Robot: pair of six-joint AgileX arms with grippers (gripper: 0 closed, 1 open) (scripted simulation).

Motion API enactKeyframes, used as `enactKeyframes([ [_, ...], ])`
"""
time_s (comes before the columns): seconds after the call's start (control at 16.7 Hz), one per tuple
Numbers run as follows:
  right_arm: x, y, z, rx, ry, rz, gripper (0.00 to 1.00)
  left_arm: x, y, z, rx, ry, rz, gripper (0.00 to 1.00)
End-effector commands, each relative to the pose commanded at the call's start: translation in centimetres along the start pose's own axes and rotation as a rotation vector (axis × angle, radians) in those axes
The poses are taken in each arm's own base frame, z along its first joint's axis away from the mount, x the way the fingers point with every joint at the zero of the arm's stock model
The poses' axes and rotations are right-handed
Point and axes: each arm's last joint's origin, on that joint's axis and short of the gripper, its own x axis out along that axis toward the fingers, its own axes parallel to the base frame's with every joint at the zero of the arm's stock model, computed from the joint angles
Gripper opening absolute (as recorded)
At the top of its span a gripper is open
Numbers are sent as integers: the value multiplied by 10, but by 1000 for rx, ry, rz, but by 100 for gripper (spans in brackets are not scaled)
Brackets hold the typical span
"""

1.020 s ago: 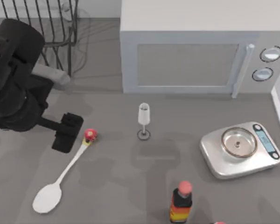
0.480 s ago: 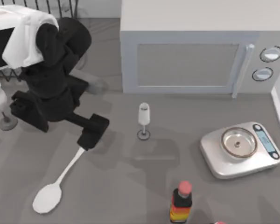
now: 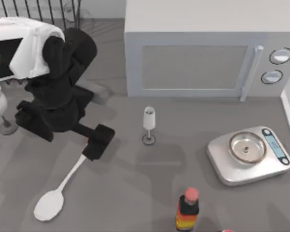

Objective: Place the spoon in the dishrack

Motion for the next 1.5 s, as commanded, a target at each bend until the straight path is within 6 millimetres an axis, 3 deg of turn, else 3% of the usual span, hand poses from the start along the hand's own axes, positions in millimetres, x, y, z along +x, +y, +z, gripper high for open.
enactKeyframes([
  [0.36, 0, 0, 0, 0, 0, 0, 100, 69, -1, 1, 0, -11, 1, 100],
  [0.48, 0, 0, 0, 0, 0, 0, 100, 78, -1, -1, 0, -5, 0, 100],
  [0.72, 0, 0, 0, 0, 0, 0, 100, 79, -1, -1, 0, -5, 0, 100],
  [1.5, 0, 0, 0, 0, 0, 0, 100, 79, -1, -1, 0, -5, 0, 2],
])
